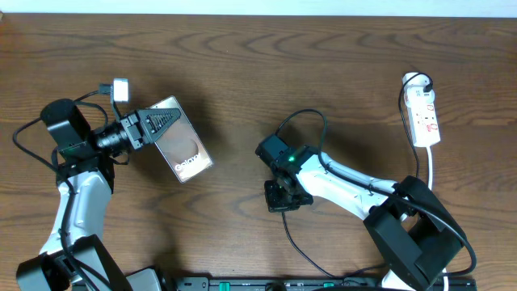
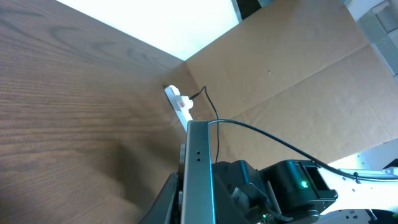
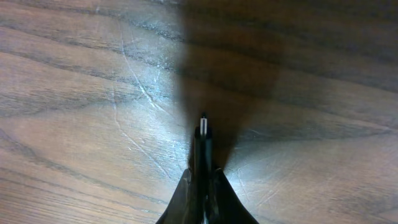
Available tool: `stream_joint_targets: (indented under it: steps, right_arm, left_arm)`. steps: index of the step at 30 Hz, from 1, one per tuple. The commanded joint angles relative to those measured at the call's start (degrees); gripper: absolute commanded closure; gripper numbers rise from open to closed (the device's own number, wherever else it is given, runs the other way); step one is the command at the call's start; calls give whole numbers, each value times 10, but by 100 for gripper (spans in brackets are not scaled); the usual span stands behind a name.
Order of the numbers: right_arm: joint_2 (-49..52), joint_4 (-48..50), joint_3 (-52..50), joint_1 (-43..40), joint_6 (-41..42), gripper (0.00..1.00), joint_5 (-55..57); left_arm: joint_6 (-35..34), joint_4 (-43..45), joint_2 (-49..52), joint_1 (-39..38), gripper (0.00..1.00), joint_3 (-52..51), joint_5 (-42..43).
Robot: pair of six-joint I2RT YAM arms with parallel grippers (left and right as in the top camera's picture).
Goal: Plug charger to phone and switch on socket
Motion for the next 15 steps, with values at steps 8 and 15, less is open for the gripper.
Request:
stream_joint_targets:
  steps: [8,15]
  right_arm:
    - [26,48,-14,-28,-94,99,-206]
    - [26,141,-14,-56,-221,99,-447]
  left_arm:
    - [6,4,-1,2,92,2,18]
    - [5,4,-1,2,93,2,18]
